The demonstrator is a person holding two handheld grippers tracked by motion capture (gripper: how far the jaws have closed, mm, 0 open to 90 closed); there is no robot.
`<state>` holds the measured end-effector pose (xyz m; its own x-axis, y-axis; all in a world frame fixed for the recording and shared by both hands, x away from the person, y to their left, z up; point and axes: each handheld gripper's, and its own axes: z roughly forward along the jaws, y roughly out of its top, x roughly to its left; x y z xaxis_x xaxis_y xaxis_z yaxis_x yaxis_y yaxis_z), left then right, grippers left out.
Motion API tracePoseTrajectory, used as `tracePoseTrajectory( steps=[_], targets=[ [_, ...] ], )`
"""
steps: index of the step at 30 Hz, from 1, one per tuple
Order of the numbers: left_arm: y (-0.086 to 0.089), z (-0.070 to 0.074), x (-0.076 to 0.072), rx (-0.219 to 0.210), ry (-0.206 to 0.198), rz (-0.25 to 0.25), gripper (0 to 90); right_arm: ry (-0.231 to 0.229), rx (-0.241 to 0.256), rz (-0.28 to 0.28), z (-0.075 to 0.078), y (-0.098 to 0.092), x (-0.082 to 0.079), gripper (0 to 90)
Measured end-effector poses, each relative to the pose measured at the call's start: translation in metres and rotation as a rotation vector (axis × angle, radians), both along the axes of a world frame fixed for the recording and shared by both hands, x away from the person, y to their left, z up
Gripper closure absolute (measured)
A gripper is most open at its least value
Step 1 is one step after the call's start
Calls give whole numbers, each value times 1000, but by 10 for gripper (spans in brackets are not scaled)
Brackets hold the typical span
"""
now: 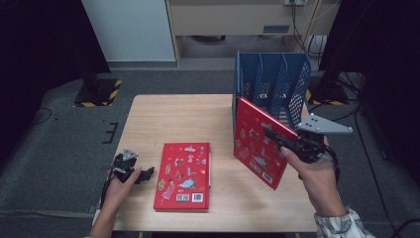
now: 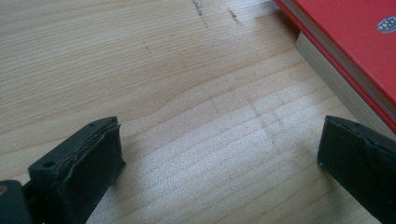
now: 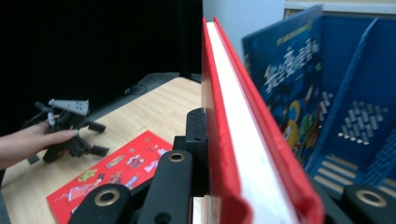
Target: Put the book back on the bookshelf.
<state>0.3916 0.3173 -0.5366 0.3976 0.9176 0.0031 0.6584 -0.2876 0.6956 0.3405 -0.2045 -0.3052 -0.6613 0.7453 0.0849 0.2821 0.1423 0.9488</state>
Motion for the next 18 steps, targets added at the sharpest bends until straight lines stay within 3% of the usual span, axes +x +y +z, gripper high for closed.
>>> tracePoseTrajectory(
  steps=[10,18],
  targets=[
    [0,0,0,-5,-3,4,0,-3,-18,-59,37,-16,17,793],
    [0,0,0,-6,-3,4,0,7,-52,-120,46,-23,40,794]
  ],
)
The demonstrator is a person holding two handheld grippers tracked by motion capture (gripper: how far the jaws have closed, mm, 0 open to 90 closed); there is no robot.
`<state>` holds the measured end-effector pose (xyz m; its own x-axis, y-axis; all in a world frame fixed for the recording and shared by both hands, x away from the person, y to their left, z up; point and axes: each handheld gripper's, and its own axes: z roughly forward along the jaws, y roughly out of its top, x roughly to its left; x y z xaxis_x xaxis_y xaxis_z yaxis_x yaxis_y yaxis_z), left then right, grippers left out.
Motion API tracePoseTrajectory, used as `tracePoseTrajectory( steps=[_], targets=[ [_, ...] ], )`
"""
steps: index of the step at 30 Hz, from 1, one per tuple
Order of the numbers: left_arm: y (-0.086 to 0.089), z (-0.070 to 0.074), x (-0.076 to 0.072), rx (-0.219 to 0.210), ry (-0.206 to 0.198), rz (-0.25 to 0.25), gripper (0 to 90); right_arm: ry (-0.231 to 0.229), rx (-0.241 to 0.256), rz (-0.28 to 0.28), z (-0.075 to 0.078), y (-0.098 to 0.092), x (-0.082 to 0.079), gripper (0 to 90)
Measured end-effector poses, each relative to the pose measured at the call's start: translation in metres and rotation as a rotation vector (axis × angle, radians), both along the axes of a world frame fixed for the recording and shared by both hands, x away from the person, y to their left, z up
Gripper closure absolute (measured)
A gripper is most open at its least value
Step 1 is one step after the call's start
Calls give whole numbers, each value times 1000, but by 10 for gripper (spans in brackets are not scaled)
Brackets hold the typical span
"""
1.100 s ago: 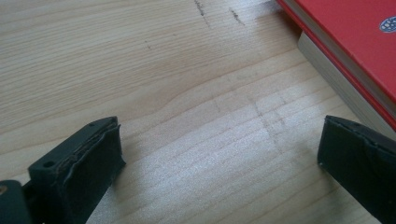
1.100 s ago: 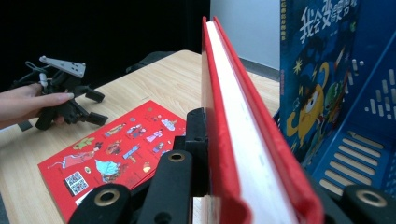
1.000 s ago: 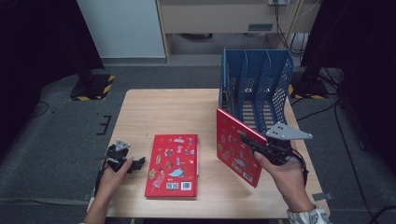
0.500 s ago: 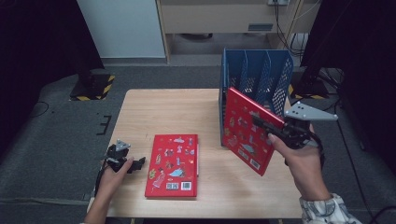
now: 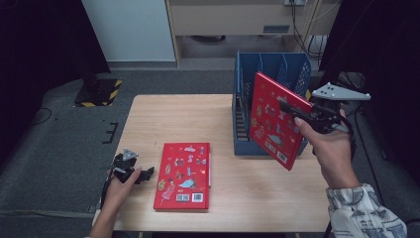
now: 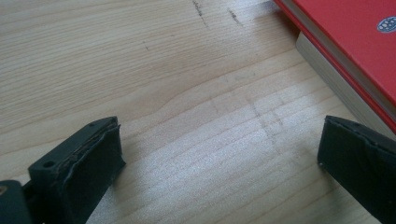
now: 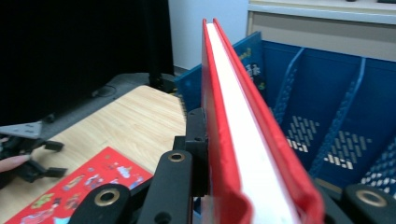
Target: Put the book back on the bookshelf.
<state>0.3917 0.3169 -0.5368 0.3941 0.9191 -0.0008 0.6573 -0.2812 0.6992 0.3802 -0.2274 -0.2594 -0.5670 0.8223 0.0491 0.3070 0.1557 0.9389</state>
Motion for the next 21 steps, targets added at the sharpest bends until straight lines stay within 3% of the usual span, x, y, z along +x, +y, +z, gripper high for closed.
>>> tracePoseTrajectory(
  steps=[15,21],
  targets=[
    [0,0,0,1,1,-4,0,18,-44,-134,0,-9,44,794],
    [1,0,0,8,4,-11,0,16,-40,-178,-3,-11,59,794]
  ],
)
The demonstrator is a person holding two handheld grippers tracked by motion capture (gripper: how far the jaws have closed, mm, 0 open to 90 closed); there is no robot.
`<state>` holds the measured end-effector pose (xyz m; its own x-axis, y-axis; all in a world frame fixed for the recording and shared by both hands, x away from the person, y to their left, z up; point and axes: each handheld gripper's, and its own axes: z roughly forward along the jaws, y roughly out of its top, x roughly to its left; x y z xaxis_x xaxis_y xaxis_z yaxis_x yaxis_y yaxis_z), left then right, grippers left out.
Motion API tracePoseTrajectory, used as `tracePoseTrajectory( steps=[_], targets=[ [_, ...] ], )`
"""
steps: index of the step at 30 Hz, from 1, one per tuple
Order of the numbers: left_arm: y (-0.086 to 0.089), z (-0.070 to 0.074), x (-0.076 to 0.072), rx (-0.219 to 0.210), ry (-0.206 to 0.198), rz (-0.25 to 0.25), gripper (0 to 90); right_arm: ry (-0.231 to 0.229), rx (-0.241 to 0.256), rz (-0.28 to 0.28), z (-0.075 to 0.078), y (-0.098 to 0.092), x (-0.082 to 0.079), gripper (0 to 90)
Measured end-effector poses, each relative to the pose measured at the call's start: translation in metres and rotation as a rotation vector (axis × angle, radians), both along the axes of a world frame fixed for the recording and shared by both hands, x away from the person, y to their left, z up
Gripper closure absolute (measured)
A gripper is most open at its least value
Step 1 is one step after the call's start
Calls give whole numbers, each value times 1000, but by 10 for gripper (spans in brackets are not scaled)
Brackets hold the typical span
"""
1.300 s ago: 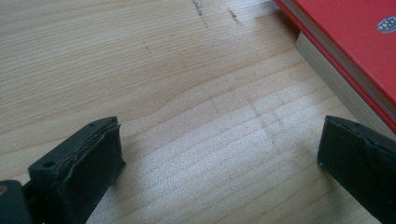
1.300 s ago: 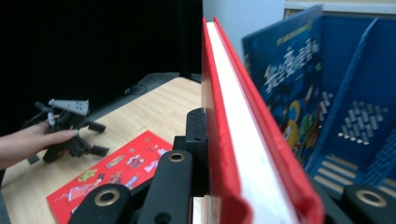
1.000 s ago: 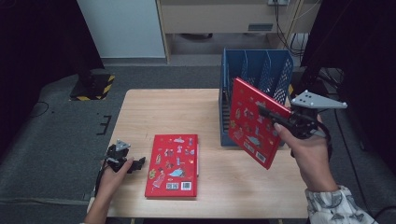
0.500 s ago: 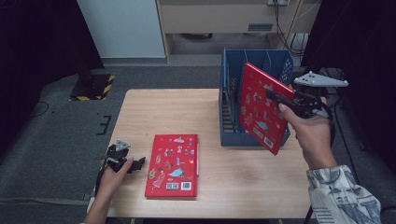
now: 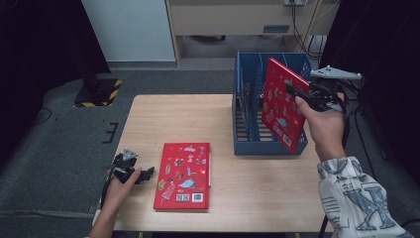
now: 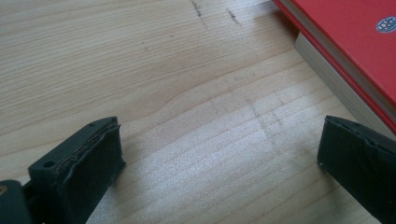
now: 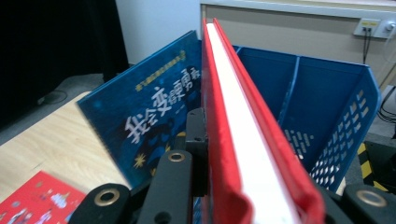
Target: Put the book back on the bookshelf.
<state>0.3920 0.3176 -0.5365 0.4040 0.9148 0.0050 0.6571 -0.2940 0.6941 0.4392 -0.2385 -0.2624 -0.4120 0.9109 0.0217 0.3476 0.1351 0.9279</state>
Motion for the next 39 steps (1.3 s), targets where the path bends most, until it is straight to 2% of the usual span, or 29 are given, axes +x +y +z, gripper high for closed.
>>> tracePoseTrajectory(
  steps=[10,18,26,30,33,39],
  targets=[
    [0,0,0,0,0,0,0,-5,-9,-56,-3,2,24,794],
    [-1,0,0,-7,-4,5,0,4,-13,-100,-13,3,42,794],
    [-1,0,0,-8,-5,4,0,5,-31,-122,-19,10,59,794],
    [-1,0,0,-8,-5,3,0,6,-22,-130,-20,12,65,794],
    [-1,0,1,-8,-6,2,0,-3,-15,-135,-21,13,69,794],
    [-2,0,1,-8,-6,0,0,0,-30,-146,-26,16,75,794]
  ],
)
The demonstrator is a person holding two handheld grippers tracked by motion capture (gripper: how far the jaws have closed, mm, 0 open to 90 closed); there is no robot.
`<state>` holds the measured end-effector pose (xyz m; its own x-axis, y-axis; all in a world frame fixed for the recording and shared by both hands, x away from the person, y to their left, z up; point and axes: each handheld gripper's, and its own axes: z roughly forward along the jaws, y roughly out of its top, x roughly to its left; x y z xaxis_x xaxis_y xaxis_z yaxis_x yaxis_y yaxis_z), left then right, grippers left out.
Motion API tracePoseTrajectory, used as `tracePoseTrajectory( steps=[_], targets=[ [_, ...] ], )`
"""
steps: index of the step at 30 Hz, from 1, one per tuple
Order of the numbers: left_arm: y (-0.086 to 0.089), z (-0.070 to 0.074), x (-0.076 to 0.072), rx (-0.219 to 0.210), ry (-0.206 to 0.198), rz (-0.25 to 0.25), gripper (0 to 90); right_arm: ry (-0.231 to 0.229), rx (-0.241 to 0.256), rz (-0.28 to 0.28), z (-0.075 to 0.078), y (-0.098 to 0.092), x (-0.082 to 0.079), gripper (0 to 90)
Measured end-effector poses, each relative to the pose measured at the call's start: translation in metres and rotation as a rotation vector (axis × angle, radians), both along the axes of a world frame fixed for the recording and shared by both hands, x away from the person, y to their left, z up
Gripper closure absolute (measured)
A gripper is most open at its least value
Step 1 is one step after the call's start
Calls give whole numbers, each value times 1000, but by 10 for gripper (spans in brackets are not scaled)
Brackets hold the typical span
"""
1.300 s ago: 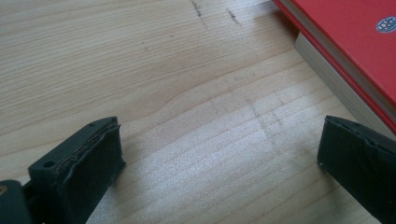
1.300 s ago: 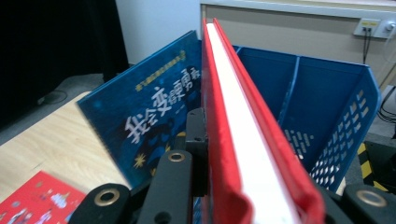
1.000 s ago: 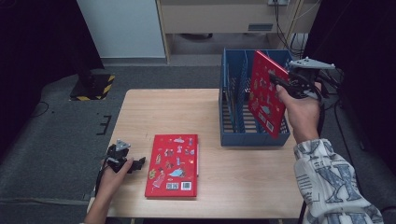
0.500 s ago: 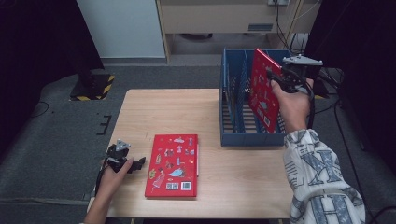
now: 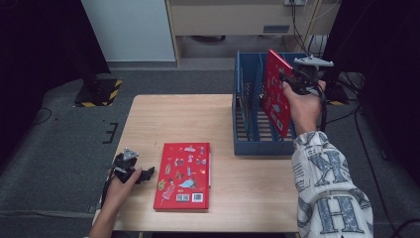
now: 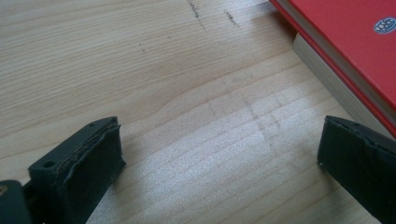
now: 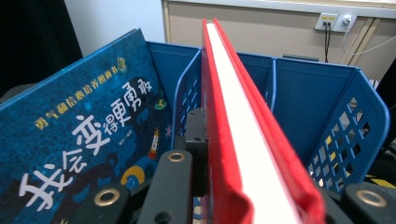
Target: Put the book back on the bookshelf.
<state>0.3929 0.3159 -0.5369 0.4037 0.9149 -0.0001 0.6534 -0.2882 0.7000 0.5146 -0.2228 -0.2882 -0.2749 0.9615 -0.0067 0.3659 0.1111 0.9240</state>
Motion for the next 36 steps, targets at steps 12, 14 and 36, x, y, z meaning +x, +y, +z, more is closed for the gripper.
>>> tracePoseTrajectory(
  steps=[12,14,36],
  targets=[
    [0,0,0,0,0,0,0,-9,-4,-13,-11,7,11,794],
    [0,0,0,-1,0,-1,0,-10,-4,-13,-13,9,13,794],
    [0,0,0,0,0,-2,0,-5,5,-39,-35,15,21,794]
  ],
)
